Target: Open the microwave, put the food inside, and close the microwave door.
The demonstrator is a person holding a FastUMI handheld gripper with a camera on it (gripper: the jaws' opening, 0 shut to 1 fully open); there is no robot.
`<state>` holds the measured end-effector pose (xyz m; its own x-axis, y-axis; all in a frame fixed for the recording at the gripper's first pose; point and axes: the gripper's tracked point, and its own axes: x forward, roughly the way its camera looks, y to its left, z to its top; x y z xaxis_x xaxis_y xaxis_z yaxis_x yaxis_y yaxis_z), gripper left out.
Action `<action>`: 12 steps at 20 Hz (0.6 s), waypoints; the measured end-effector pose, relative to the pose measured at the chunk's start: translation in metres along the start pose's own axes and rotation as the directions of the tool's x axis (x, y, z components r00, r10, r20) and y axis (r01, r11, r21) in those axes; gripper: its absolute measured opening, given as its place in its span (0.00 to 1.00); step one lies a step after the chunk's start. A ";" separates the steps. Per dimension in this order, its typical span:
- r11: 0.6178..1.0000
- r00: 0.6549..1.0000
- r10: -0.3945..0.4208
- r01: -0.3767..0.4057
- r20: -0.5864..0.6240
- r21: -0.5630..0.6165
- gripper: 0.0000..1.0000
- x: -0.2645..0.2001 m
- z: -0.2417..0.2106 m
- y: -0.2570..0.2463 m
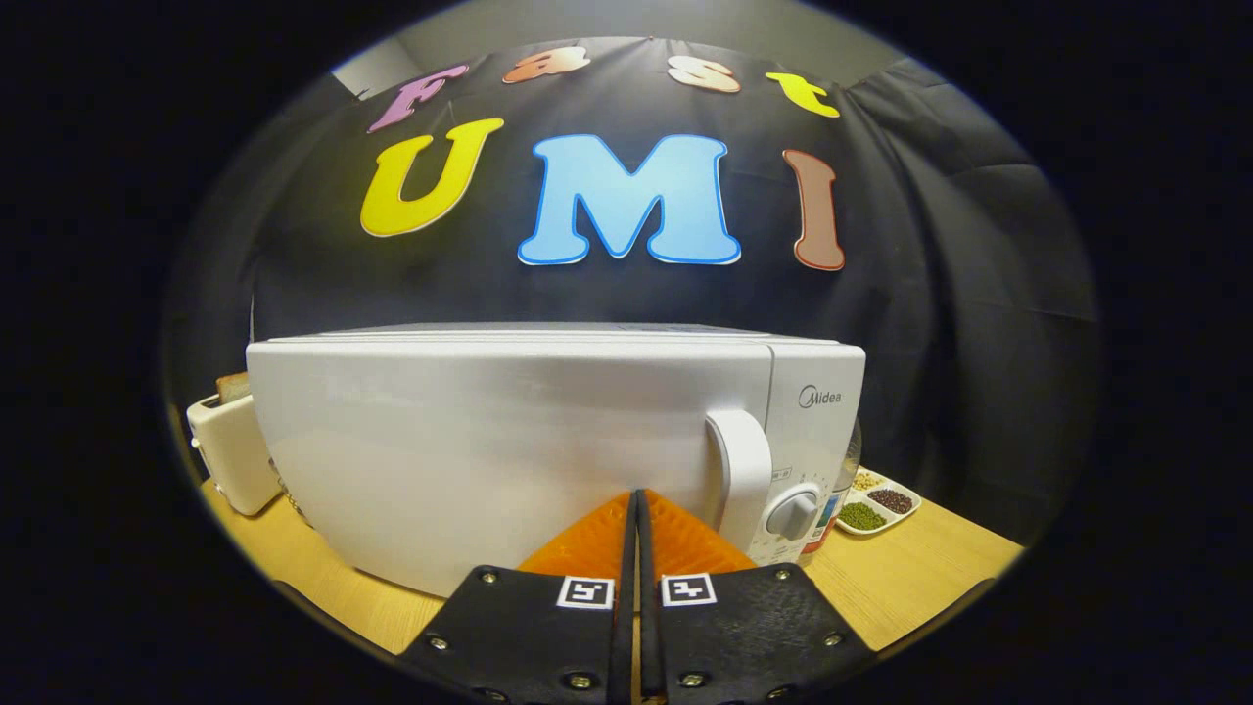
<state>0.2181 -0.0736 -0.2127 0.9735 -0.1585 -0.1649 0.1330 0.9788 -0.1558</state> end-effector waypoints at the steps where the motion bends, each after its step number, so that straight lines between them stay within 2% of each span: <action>1: 1.000 1.000 0.001 -0.001 -0.015 -0.005 0.04 0.001 -0.001 -0.001; 5: 0.997 0.996 0.044 -0.038 -0.073 0.071 0.04 -0.012 0.004 0.000; 12: 0.993 0.994 0.105 -0.104 -0.017 0.063 0.04 -0.102 0.057 0.015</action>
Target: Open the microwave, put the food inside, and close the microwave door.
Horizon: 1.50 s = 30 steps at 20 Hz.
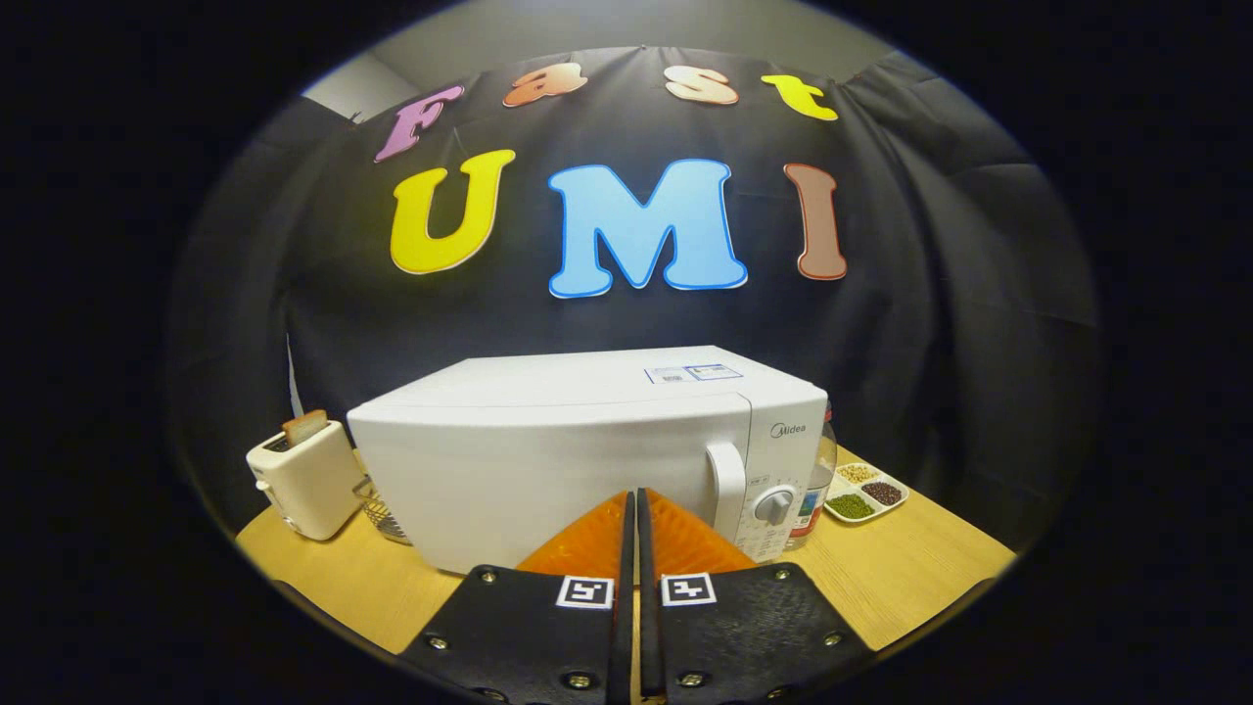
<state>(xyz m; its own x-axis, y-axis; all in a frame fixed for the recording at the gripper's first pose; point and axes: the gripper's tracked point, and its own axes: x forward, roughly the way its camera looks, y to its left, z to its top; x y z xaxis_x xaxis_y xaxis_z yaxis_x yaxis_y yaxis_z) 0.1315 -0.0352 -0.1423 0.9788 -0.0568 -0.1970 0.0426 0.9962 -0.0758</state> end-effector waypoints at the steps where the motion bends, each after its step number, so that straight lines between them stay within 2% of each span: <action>1: 1.000 1.000 0.007 -0.007 0.007 0.001 0.04 -0.015 0.006 0.004; 8: 0.998 0.995 0.058 -0.061 0.087 0.030 0.03 -0.097 0.065 0.026; 15: 0.986 0.978 0.162 -0.164 0.133 0.006 0.04 -0.156 0.115 0.064; 18: 0.984 0.968 0.178 -0.175 0.179 -0.031 0.04 -0.179 0.145 0.075; 20: 0.983 0.962 0.177 -0.163 0.209 -0.082 0.04 -0.192 0.165 0.084; 25: 0.970 0.929 0.229 -0.193 0.292 -0.146 0.03 -0.224 0.213 0.118; 29: 0.967 0.927 0.246 -0.215 0.283 -0.137 0.03 -0.223 0.219 0.126; 30: 0.968 0.929 0.240 -0.209 0.282 -0.138 0.11 -0.223 0.219 0.124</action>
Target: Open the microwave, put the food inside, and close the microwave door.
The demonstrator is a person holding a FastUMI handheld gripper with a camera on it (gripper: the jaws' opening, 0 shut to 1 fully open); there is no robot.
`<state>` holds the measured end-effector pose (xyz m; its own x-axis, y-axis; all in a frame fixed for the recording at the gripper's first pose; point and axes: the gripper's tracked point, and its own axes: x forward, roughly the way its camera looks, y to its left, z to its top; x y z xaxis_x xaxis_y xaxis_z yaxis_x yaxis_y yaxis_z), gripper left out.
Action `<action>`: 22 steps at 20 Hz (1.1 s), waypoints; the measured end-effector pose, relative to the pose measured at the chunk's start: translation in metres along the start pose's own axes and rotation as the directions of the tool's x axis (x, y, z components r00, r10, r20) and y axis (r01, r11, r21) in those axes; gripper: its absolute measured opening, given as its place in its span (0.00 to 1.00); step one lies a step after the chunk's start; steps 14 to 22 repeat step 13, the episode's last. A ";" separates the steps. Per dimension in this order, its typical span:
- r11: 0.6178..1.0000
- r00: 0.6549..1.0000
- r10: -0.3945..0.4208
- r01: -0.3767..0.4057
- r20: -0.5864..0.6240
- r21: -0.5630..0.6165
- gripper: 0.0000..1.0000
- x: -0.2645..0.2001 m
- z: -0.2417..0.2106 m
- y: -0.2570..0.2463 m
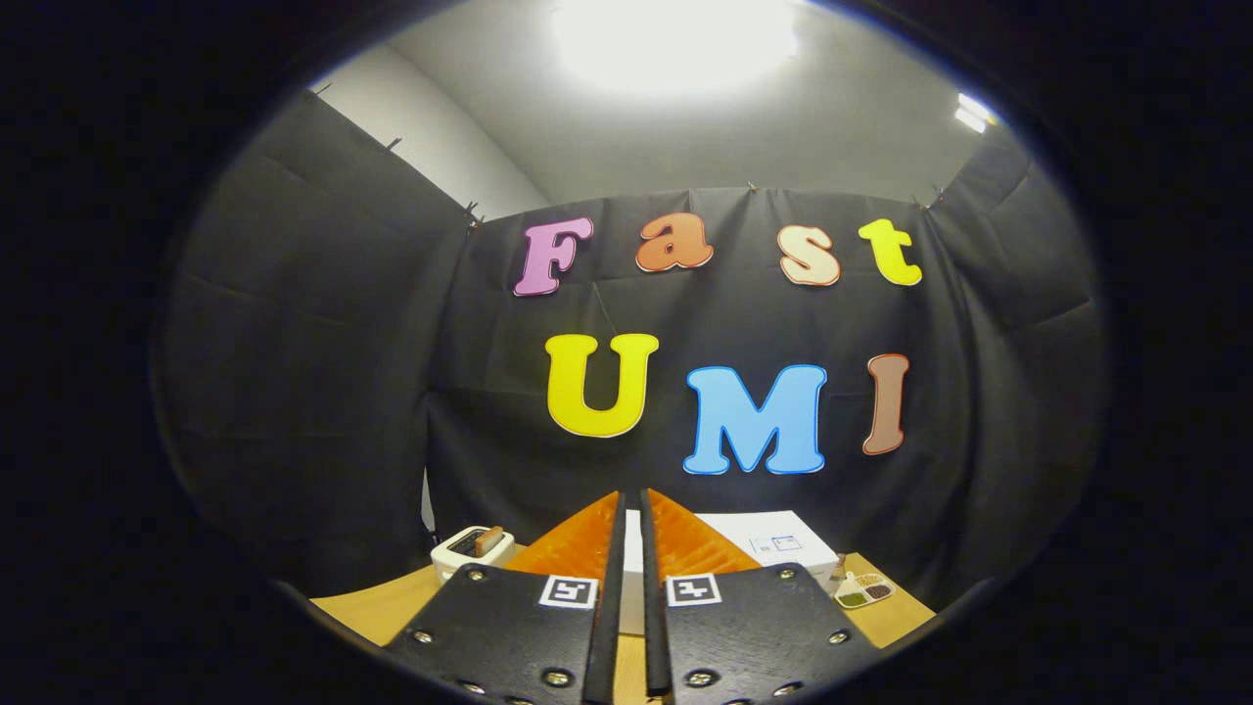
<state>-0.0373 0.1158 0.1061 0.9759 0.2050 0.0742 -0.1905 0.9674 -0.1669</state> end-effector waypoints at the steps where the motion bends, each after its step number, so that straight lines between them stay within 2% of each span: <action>1: 1.000 1.000 -0.024 0.024 -0.007 0.001 0.20 0.001 -0.002 -0.002; 4: 0.997 0.997 -0.074 0.074 -0.013 -0.031 0.98 0.002 -0.006 -0.010; 7: 0.994 0.995 -0.098 0.099 0.024 -0.041 0.96 -0.004 -0.003 -0.012; 10: 0.999 0.999 -0.052 0.052 0.014 -0.006 0.96 -0.004 -0.011 -0.002; 22: 0.998 0.998 -0.064 0.064 -0.011 -0.008 0.96 -0.002 -0.015 -0.007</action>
